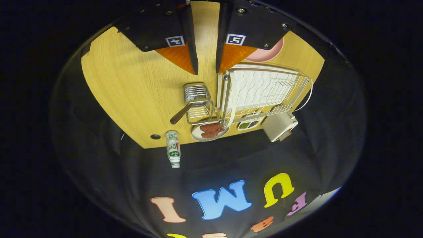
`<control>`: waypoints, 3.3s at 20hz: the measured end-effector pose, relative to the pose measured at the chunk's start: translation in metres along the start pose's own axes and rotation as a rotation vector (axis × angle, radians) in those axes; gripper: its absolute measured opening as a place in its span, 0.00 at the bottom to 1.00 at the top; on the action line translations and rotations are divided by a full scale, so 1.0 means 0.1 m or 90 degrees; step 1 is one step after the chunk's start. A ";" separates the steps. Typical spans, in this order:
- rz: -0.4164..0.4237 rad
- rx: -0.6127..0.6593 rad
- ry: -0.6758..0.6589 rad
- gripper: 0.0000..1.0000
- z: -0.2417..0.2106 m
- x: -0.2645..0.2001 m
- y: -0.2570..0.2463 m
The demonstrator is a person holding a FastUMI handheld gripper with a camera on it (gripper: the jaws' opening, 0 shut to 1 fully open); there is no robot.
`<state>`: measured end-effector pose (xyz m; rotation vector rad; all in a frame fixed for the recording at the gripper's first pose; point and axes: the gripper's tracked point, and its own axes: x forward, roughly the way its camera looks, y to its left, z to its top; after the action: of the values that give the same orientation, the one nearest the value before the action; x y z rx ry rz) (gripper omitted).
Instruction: Take the plate from the dish rack, then take the spoon from the basket and place it into the plate.
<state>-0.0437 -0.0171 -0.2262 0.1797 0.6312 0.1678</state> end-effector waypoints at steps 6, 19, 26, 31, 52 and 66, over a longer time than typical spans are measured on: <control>-0.048 -0.061 -0.181 0.31 0.46 0.00 -0.32; -0.043 -0.076 -0.243 0.31 0.63 0.62 -0.60; -0.040 -0.063 -0.250 0.31 0.78 0.94 -0.60; -0.032 -0.020 -0.272 0.27 0.89 1.02 -0.60; -0.039 -0.041 -0.286 0.08 1.48 0.72 -0.10; -0.052 -0.070 -0.351 0.08 1.81 -0.45 0.34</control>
<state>0.0261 -0.0147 -0.0497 0.0869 0.0797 0.0675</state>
